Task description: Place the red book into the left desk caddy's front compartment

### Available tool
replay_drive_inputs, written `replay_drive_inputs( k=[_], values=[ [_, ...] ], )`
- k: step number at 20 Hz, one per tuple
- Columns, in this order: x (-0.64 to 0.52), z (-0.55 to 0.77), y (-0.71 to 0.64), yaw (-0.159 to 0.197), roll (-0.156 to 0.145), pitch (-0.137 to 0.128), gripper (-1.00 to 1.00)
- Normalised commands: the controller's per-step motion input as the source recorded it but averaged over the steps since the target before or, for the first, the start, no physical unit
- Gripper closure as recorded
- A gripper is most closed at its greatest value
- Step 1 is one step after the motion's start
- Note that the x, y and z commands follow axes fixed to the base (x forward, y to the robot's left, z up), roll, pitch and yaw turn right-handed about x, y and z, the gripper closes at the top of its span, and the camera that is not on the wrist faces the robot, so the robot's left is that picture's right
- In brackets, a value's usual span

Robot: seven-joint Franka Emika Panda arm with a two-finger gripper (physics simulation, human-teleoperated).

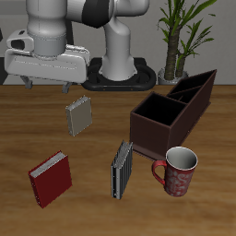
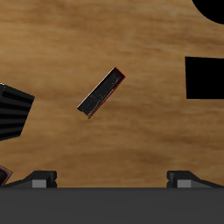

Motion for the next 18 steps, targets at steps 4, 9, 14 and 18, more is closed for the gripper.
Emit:
replay_drive_inputs(
  k=[4, 9, 14, 18],
  values=[
    [0.24, 0.03, 0.04, -0.052, 0.004, 0.000, -1.00],
    [0.29, 0.01, 0.13, -0.004, -0.008, -0.021, -1.00],
    [0.25, 0.01, -0.03, -0.024, -0.010, 0.008, -1.00],
    [0.23, 0.01, -0.07, 0.016, 0.033, -0.011, -1.00]
  ],
)
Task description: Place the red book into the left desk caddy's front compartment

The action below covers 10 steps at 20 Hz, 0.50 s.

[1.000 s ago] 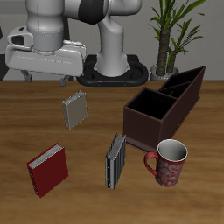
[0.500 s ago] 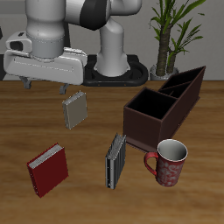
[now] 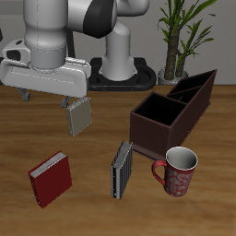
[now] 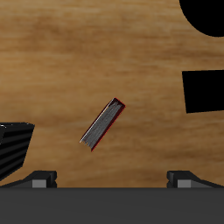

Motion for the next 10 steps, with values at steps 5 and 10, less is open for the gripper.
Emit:
replay_drive_inputs(
  k=[5, 10],
  values=[
    [0.17, -0.11, -0.05, 0.047, 0.049, -0.018, -1.00],
    [0.08, -0.18, 0.01, 0.019, 0.059, 0.010, -1.00]
  ],
)
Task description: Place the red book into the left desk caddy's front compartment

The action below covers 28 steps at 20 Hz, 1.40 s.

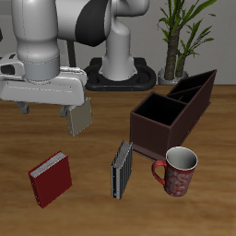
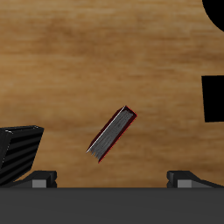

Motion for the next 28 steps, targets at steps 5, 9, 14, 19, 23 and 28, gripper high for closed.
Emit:
replay_drive_inputs(
  k=[5, 9, 14, 19, 23, 28],
  values=[
    [0.04, -0.15, -0.06, -0.004, -0.030, 0.000, -1.00],
    [0.06, -0.07, -0.10, -0.026, -0.046, -0.024, -1.00],
    [0.05, 0.04, 0.05, -0.086, 0.009, -0.034, -1.00],
    [0.17, 0.02, -0.01, -0.092, -0.008, -0.006, -1.00],
    [0.08, 0.00, -0.08, -0.086, -0.021, -0.013, -1.00],
    [0.12, -0.16, -0.08, -0.025, -0.014, 0.024, -1.00]
  ],
)
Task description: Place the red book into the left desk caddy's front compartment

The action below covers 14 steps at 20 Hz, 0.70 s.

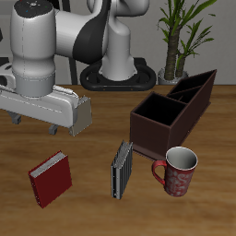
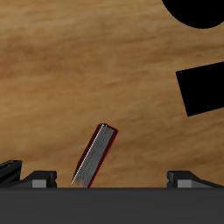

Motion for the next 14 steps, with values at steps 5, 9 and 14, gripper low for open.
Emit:
replay_drive_inputs(
  k=[5, 9, 14],
  values=[
    [0.12, -0.16, -0.05, -0.058, -0.013, 0.005, -1.00],
    [0.07, -0.09, 0.09, -0.008, 0.002, 0.004, -1.00],
    [0.10, -0.16, 0.03, -0.047, -0.002, 0.009, -1.00]
  ],
)
